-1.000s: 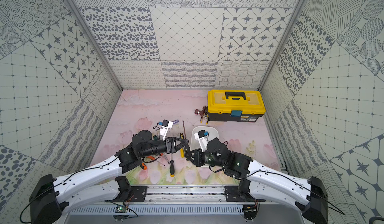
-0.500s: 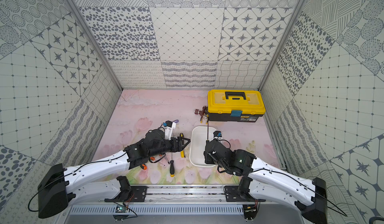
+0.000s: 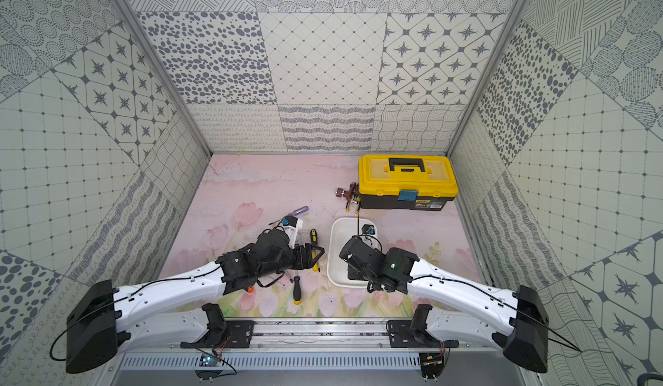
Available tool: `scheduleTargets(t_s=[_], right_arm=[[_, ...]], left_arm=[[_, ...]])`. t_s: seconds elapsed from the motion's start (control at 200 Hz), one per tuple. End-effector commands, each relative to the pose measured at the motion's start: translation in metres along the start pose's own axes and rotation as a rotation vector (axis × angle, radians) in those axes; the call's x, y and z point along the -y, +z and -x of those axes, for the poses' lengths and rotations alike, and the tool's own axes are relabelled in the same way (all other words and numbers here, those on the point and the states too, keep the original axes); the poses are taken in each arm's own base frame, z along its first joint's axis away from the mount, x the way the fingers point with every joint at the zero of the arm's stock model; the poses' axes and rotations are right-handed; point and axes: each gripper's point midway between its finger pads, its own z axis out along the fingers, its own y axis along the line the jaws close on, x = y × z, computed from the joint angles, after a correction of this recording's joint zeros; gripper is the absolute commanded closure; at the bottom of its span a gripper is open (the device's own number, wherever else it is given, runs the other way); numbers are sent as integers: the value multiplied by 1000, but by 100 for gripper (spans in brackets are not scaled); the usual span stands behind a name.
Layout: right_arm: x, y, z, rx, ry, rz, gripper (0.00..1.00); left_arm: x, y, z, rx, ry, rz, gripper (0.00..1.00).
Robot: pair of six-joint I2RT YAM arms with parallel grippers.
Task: Put the screwdriver on the desktop into the storage box
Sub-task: Place the screwdriver in the storage box.
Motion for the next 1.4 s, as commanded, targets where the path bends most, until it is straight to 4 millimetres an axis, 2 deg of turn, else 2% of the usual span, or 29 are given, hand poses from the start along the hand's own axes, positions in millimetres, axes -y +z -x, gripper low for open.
scheduleTargets(t_s=[0.0,0.14,0.425,0.69,0.84,0.935,1.021,1.101,1.131,1.391], right_arm=[[3,1,6,15,29,-40,100],[16,16,-3,-34,58,-94,100],[23,29,-9,-88,20,-139,100],[33,39,-13,-121,-1,-186,100],[33,42,-14,-131,-10,-199,100],[33,43,-13,-129,-12,-204,88],[30,42,-11,-123,-19,-197,67],[27,39,-8,-118,-21,-188,55],[26,37,-7,-118,-26,-184,46],[11,13,8,-22,-54,-148,20]], left_arm=[[-8,4,-7,-14,-8,28,28],[-4,14,-15,-43,-20,3,31],[8,33,-36,-103,-10,-26,34],[16,41,-54,-148,7,-58,36],[18,40,-53,-151,34,-59,37],[19,38,-54,-156,50,-63,37],[20,38,-55,-160,55,-64,37],[19,40,-57,-169,47,-65,37],[20,41,-58,-175,44,-71,37],[27,44,-65,-190,57,-90,38]])
